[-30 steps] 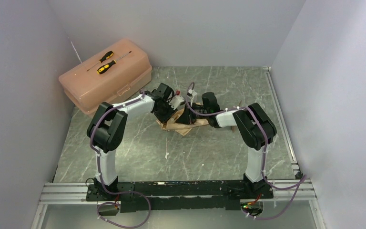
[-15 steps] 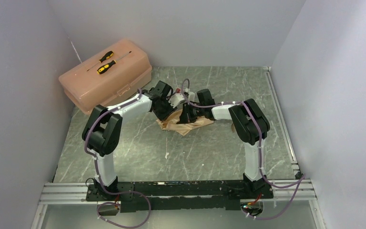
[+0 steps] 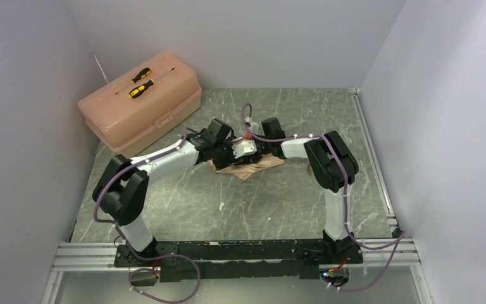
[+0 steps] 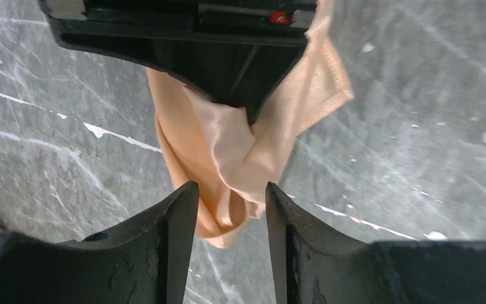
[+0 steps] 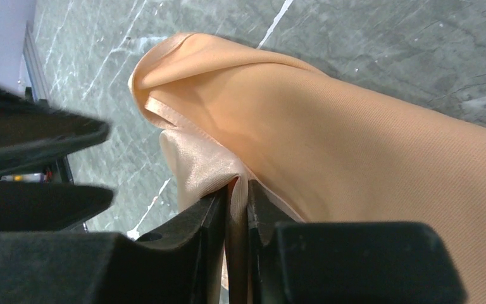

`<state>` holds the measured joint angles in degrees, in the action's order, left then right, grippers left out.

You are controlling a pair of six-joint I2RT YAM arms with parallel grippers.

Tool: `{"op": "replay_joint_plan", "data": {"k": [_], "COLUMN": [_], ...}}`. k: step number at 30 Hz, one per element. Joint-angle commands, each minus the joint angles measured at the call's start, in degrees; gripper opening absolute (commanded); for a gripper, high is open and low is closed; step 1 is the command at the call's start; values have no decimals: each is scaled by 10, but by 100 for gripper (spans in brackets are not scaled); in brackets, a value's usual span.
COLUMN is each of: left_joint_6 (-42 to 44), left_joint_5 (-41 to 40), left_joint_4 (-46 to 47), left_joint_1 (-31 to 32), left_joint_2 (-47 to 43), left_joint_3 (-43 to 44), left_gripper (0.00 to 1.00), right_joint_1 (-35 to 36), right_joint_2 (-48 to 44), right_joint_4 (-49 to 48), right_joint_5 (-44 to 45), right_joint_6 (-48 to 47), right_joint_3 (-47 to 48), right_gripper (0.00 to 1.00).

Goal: Fold the napkin into a case and place the utensils inside
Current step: Insert the napkin into the napkin holder.

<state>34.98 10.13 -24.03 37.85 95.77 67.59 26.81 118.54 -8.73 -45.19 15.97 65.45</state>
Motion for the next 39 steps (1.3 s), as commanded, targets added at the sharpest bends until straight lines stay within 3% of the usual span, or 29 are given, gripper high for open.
{"op": "replay_joint_plan", "data": {"k": [1, 7, 15, 31, 34, 39], "left_joint_6": [49, 49, -23, -90, -88, -64], "left_joint_5": [-55, -85, -83, -63, -54, -3], "left_joint_4": [104, 154, 134, 95, 86, 33], "left_joint_1": [-3, -3, -7, -30, -30, -30], "left_joint_2": [33, 66, 87, 77, 71, 47], "left_joint_3": [-13, -9, 18, 16, 22, 34], "left_gripper": [49, 50, 48, 41, 41, 43], "right_joint_1": [-2, -5, -28, -29, -28, -28], "right_joint_2": [-1, -1, -13, -43, -43, -38], "right_joint_4": [32, 18, -63, -246, -245, -265], "right_joint_5": [-4, -27, -62, -69, -59, -56], "right_joint_6": [-9, 4, 62, 143, 146, 169], "right_joint_3": [-10, -10, -37, -101, -100, -99], "right_gripper": [24, 31, 38, 42, 39, 24]}}
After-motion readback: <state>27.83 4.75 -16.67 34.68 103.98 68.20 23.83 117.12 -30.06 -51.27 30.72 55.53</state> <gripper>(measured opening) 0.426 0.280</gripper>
